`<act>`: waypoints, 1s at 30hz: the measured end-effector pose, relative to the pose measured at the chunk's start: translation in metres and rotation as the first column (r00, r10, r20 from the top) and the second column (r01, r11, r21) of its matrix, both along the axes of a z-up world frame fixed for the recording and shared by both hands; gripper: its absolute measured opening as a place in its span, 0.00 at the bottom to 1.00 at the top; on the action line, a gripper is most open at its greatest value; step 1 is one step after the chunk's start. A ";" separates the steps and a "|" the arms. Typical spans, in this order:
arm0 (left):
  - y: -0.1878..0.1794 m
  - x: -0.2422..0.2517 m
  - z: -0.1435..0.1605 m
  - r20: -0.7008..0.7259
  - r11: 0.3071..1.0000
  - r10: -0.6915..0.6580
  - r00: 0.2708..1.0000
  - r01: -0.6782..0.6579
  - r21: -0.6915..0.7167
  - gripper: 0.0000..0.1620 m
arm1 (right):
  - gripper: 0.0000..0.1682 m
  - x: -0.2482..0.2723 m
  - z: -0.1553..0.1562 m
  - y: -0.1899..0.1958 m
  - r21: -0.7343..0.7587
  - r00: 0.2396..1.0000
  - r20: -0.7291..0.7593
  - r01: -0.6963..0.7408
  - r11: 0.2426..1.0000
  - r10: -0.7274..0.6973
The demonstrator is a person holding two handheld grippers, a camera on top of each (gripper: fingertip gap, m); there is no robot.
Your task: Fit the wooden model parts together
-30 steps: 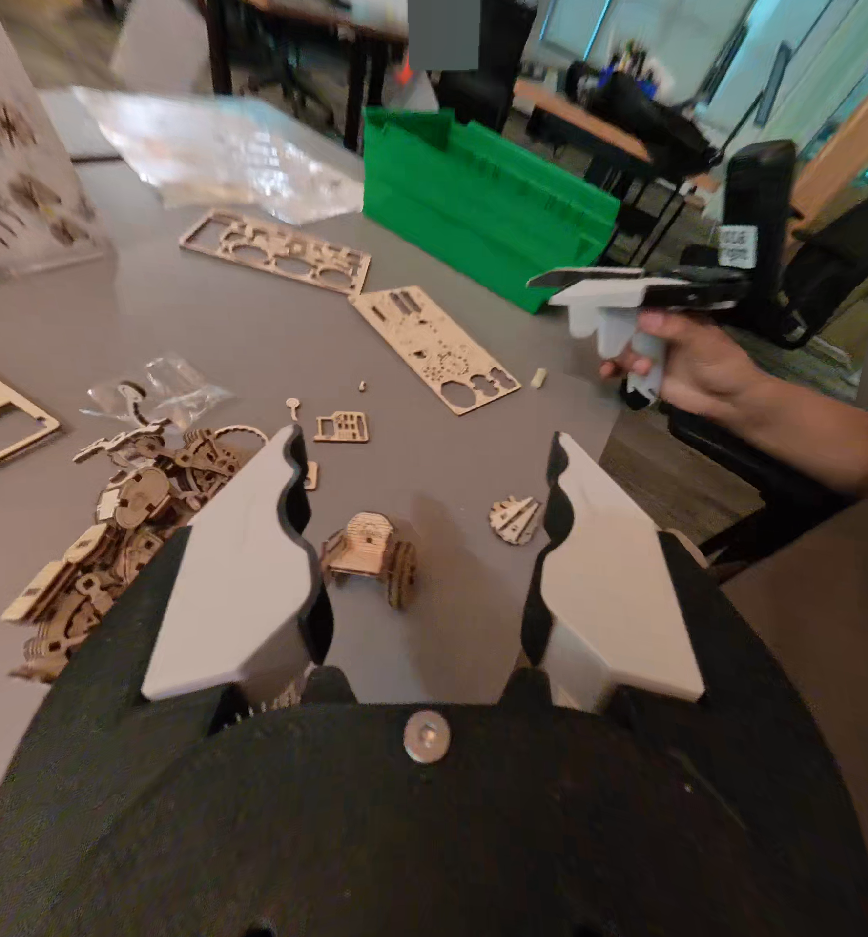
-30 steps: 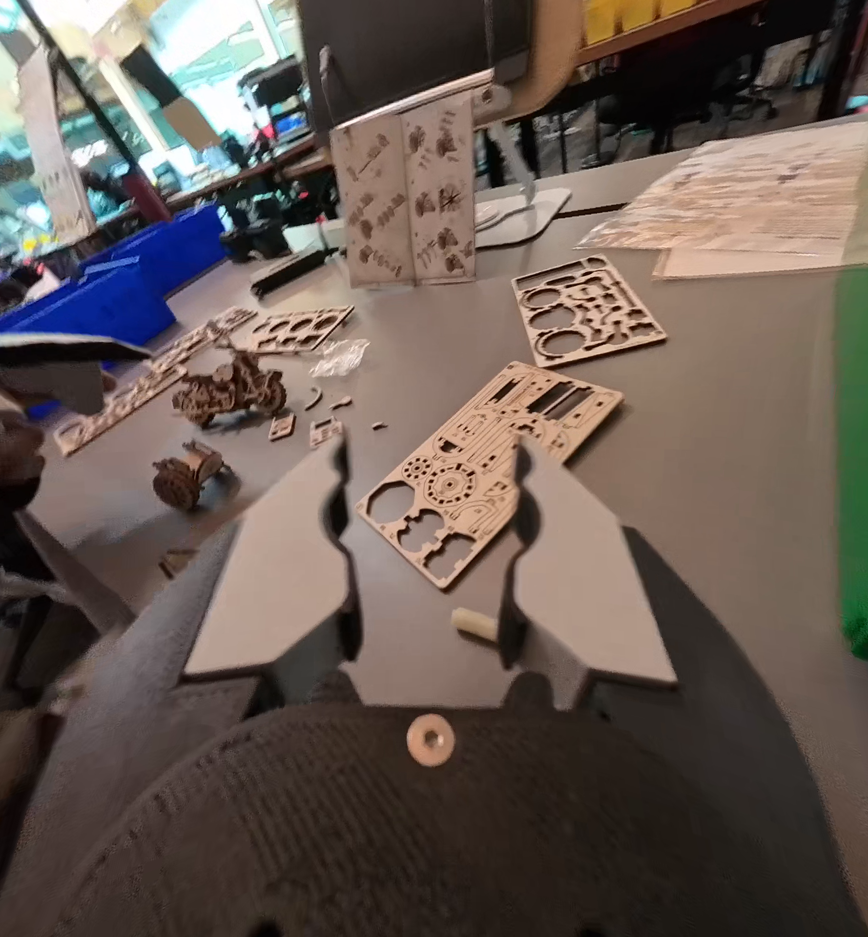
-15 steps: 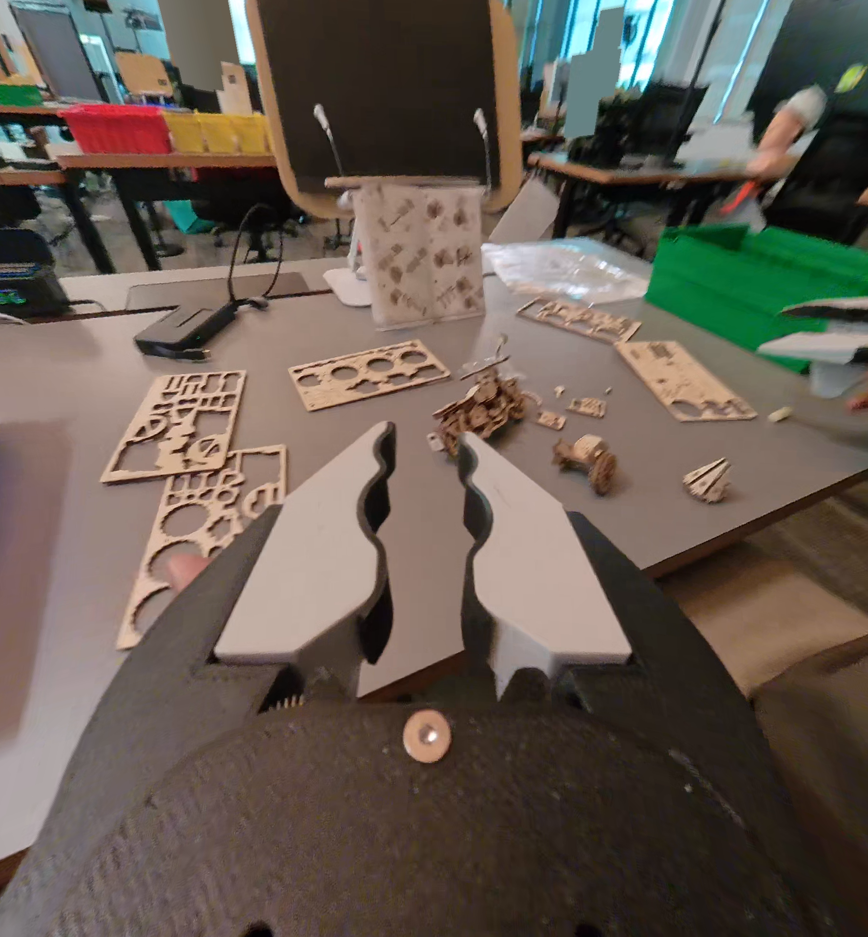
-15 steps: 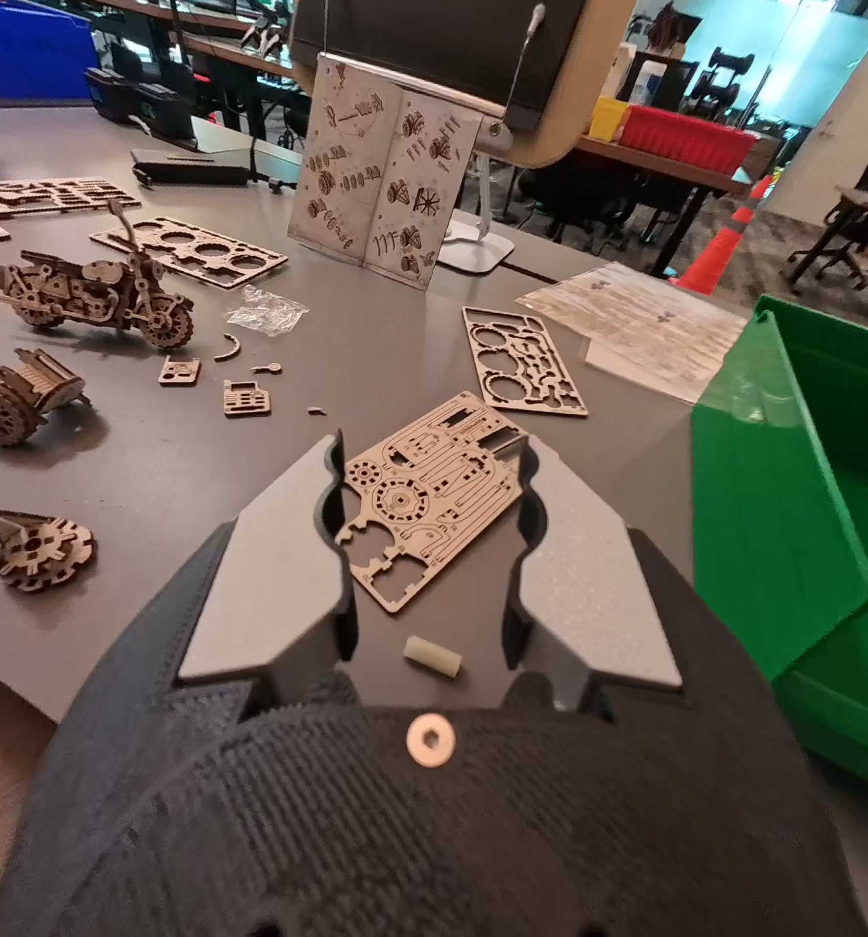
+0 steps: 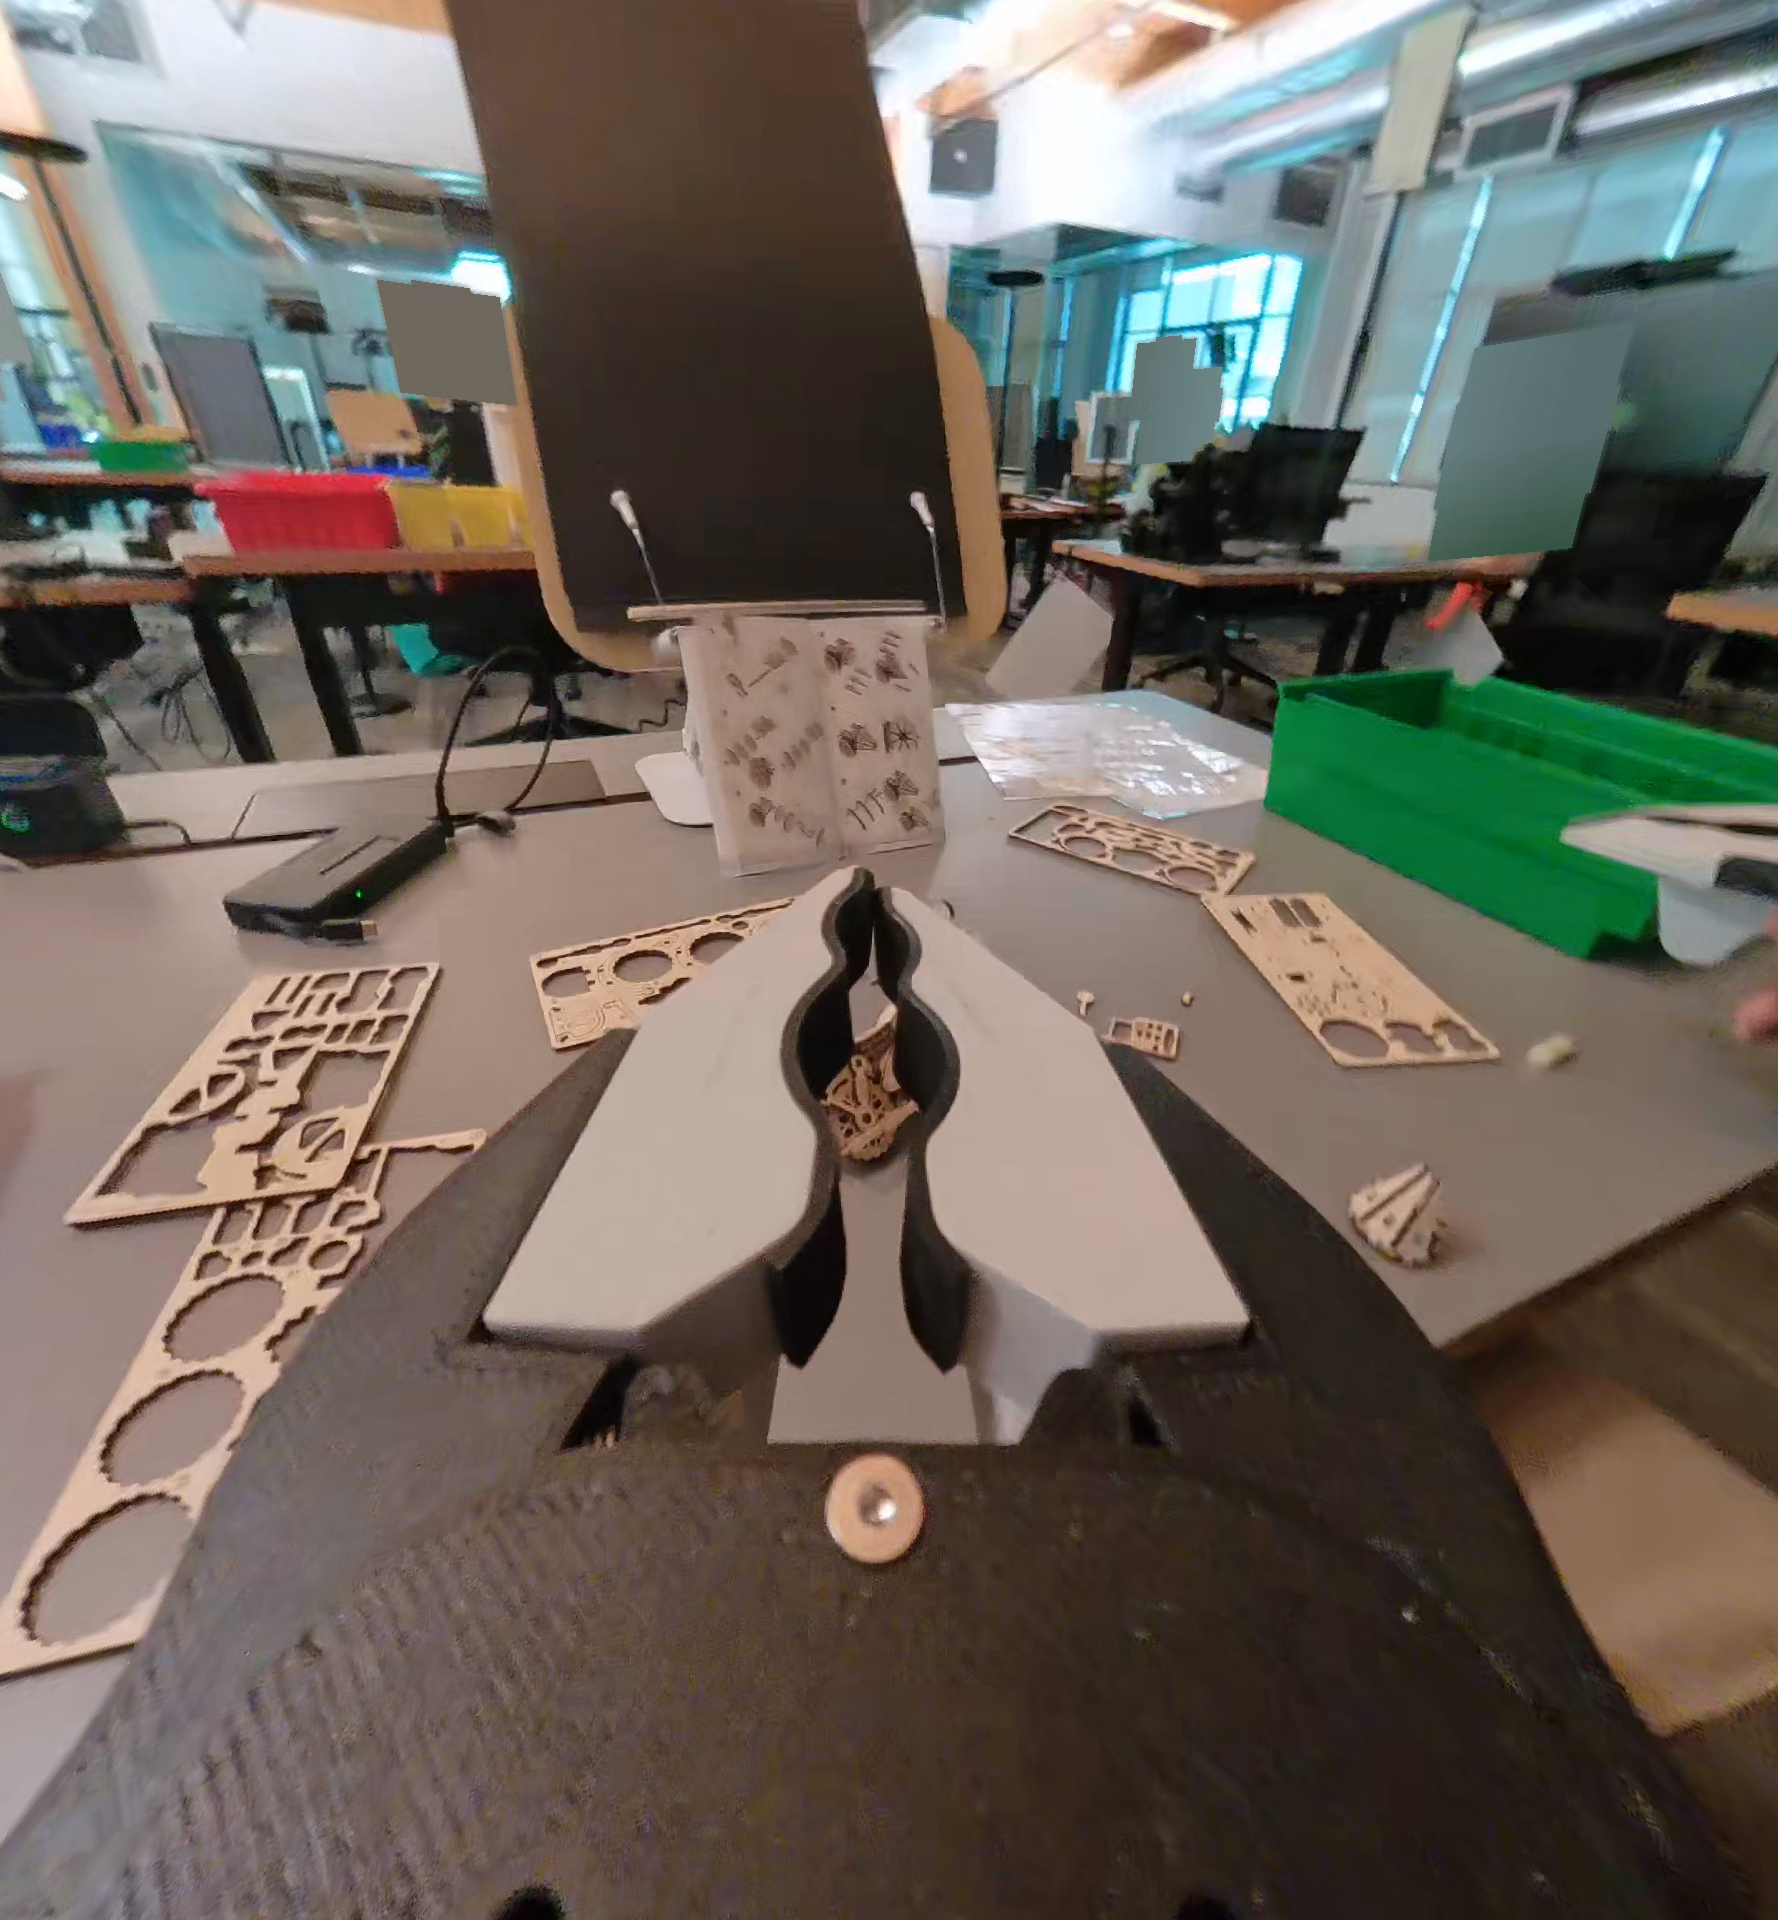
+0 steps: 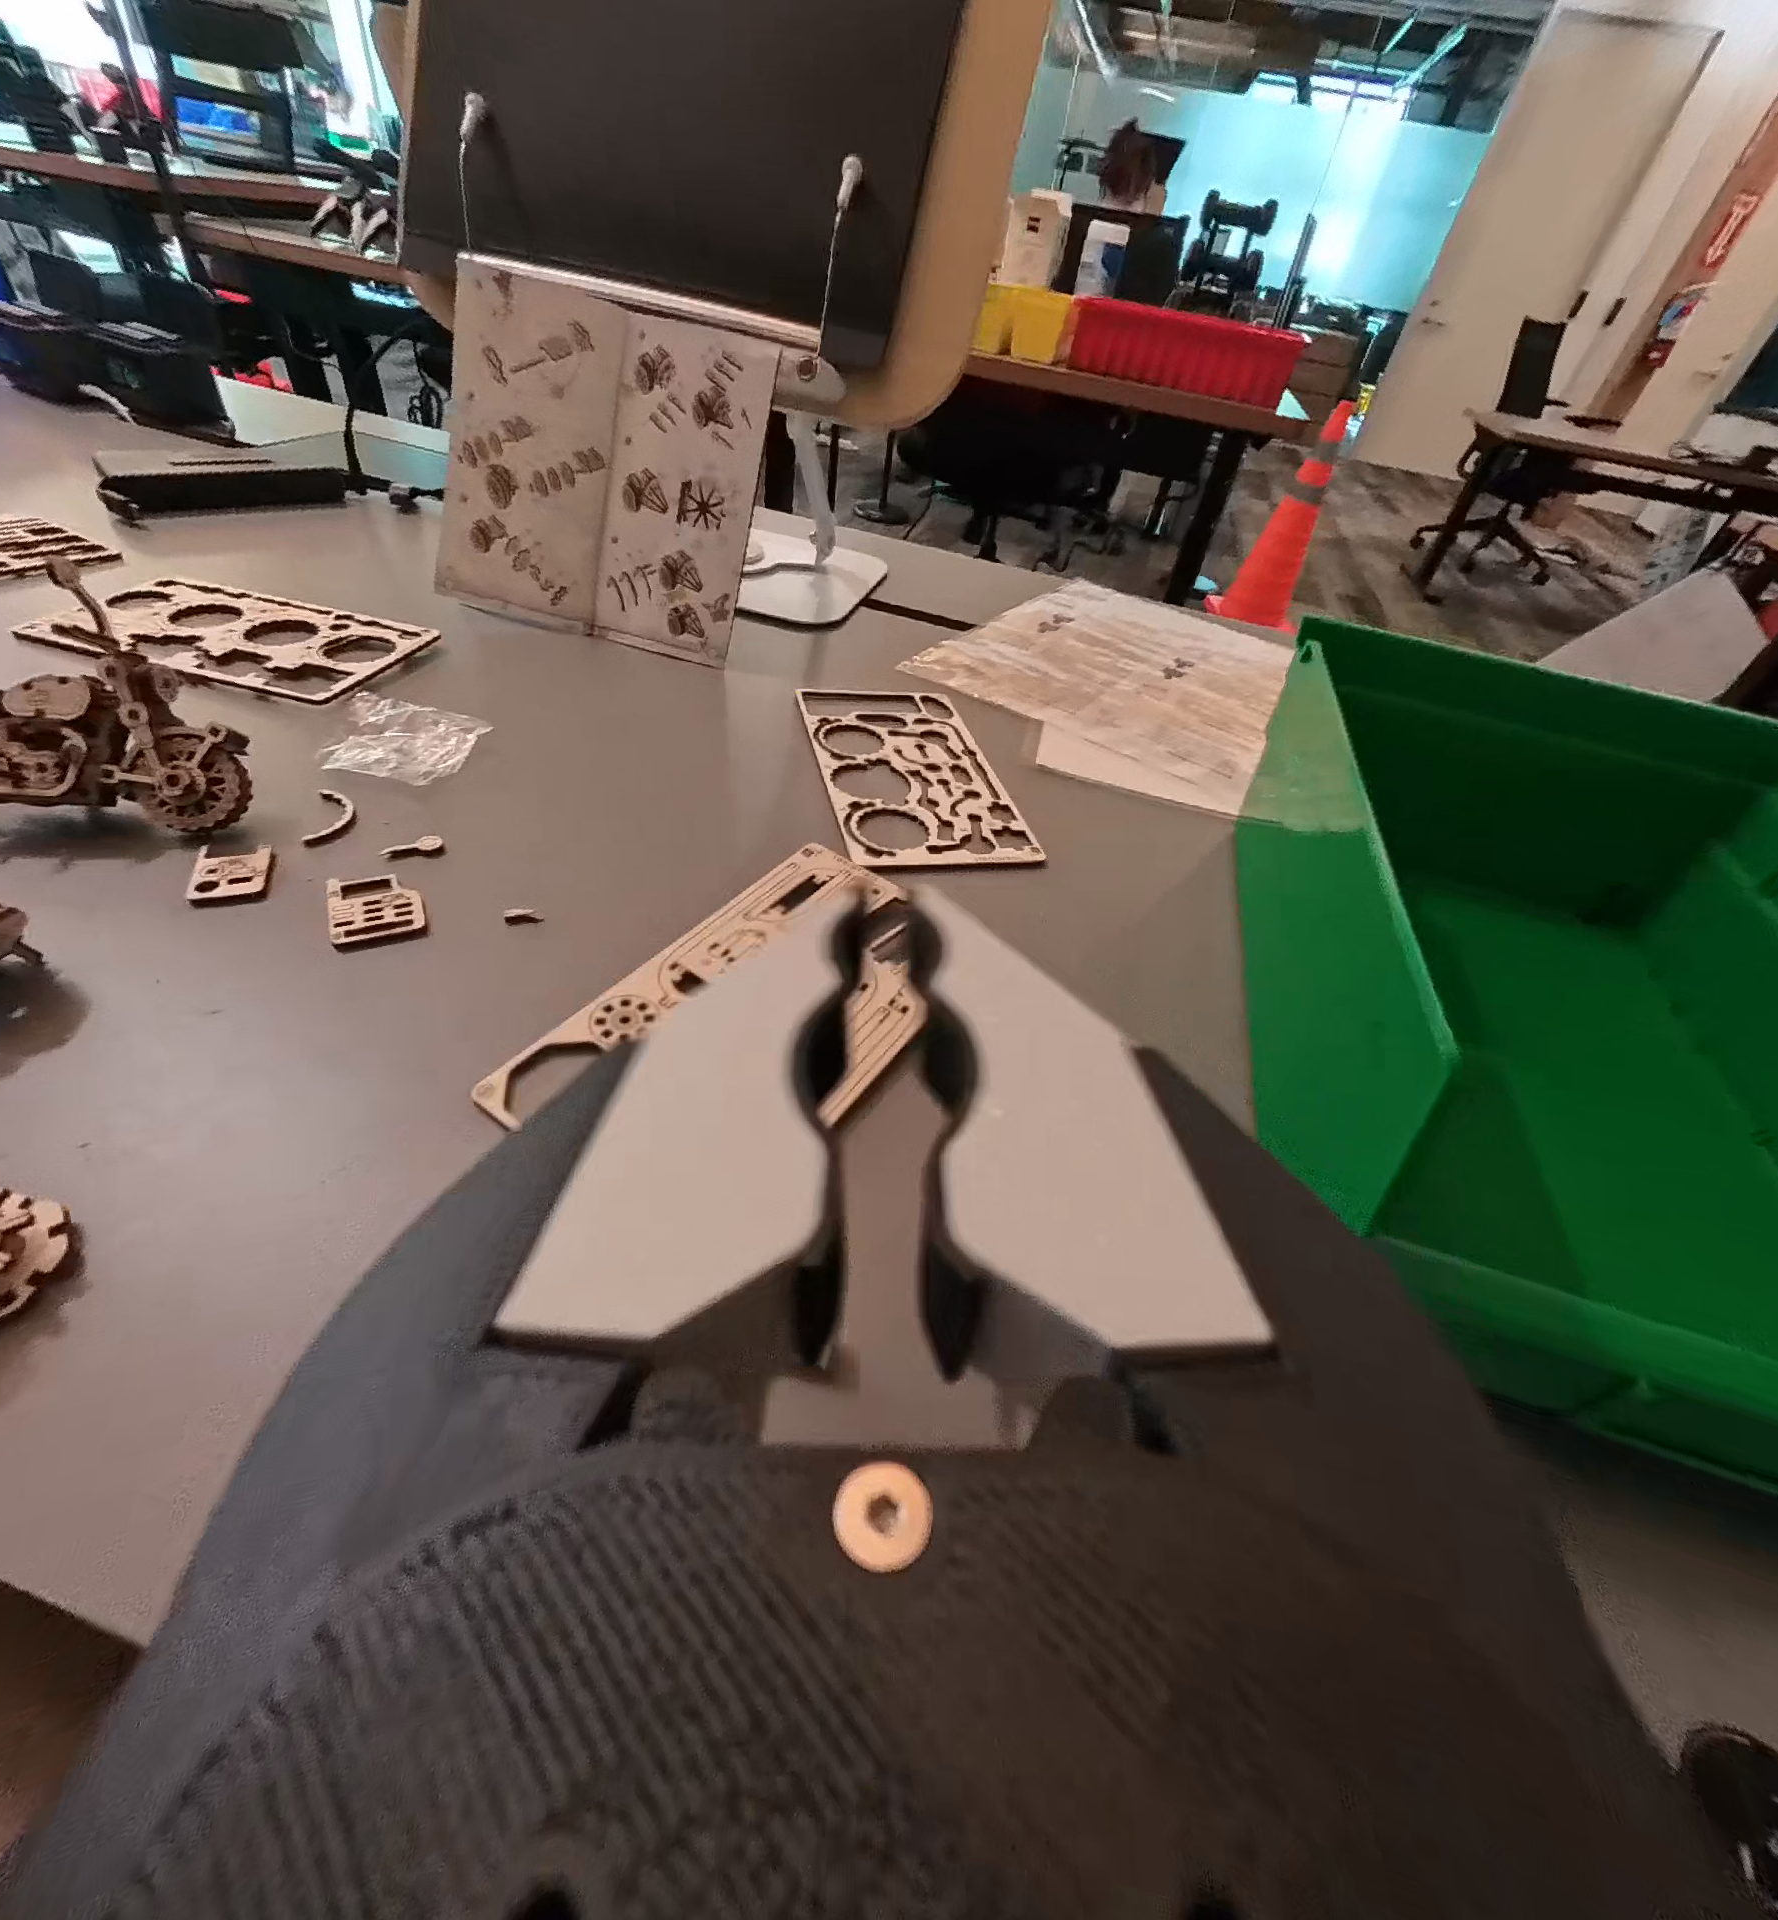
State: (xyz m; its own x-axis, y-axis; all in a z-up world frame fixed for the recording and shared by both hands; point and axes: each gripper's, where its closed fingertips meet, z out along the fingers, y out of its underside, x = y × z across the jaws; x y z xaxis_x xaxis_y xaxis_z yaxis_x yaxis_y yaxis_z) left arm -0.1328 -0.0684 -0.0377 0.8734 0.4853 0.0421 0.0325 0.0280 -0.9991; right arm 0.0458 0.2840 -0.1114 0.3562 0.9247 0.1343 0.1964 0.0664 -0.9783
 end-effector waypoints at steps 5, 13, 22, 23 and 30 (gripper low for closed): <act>-0.003 -0.038 -0.004 -0.041 0.923 0.382 0.923 -0.380 0.062 0.00 | 0.00 0.008 -0.001 0.029 0.003 0.980 0.001 0.201 0.980 -0.201; 0.073 -0.042 -0.003 -0.068 0.962 0.272 0.960 -0.271 0.020 0.00 | 0.05 -0.008 0.006 0.038 0.029 0.979 0.026 0.204 0.979 -0.204; 0.165 -0.017 0.036 -0.385 0.979 0.197 0.902 -0.200 0.032 0.00 | 0.33 -0.093 0.045 0.017 -0.400 0.959 -0.261 -0.005 0.917 -0.108; 0.164 -0.018 0.034 -0.356 0.980 0.200 0.913 -0.188 0.068 0.00 | 0.36 -0.094 0.040 0.013 -0.373 0.964 -0.255 -0.029 0.927 -0.073; 0.132 -0.053 -0.018 -0.238 0.968 0.246 0.939 -0.228 0.102 0.00 | 0.40 -0.059 0.027 0.031 -0.101 0.990 -0.141 0.003 0.995 -0.017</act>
State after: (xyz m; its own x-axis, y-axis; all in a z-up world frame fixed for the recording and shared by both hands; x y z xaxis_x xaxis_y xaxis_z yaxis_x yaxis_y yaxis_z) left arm -0.1858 0.0638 -0.0553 0.7207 0.6831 -0.1178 -0.2314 0.0770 -0.9698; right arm -0.0133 0.3153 -0.0848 0.3742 0.9273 -0.0114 0.0553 -0.0346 -0.9979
